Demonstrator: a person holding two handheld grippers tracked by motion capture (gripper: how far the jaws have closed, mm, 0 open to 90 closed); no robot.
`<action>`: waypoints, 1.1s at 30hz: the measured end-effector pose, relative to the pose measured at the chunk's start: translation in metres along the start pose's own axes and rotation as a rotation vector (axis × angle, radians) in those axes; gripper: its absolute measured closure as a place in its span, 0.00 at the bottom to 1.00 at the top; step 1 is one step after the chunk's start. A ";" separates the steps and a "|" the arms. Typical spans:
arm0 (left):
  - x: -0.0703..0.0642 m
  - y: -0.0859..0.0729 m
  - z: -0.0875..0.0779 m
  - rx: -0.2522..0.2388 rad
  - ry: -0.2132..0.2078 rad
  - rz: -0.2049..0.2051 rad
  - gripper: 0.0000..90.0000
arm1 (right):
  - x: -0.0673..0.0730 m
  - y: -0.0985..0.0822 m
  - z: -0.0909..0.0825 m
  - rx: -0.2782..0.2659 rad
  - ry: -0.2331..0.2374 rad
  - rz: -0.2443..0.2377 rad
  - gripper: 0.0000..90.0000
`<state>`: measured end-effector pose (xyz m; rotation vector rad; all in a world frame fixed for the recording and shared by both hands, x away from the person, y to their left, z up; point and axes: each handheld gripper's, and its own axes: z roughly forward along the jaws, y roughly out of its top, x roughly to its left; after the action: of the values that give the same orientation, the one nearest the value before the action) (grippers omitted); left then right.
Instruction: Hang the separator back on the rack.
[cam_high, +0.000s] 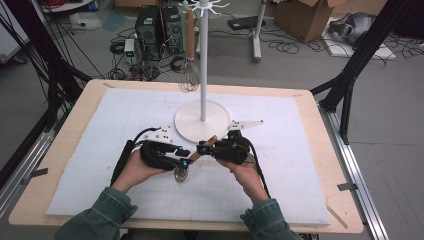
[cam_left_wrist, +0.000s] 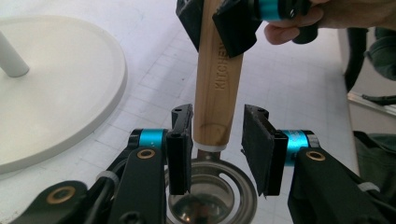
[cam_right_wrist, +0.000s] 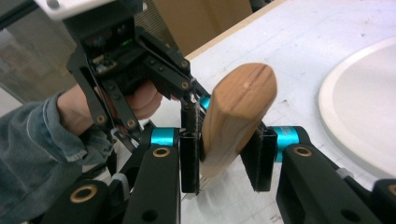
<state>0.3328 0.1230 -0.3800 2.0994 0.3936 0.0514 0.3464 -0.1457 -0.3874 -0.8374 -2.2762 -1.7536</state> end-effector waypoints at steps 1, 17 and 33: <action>0.000 0.000 -0.001 -0.011 -0.002 -0.005 0.69 | 0.001 0.001 0.000 0.001 0.000 -0.017 0.79; 0.000 -0.002 -0.001 -0.061 -0.135 -0.032 0.66 | 0.019 0.015 0.000 0.077 0.088 -0.163 0.79; -0.006 0.002 0.000 -0.075 -0.142 -0.011 0.77 | 0.028 0.020 0.003 0.058 0.099 -0.190 0.77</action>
<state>0.3273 0.1199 -0.3780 2.0130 0.3130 -0.0886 0.3339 -0.1303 -0.3587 -0.5273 -2.3964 -1.7494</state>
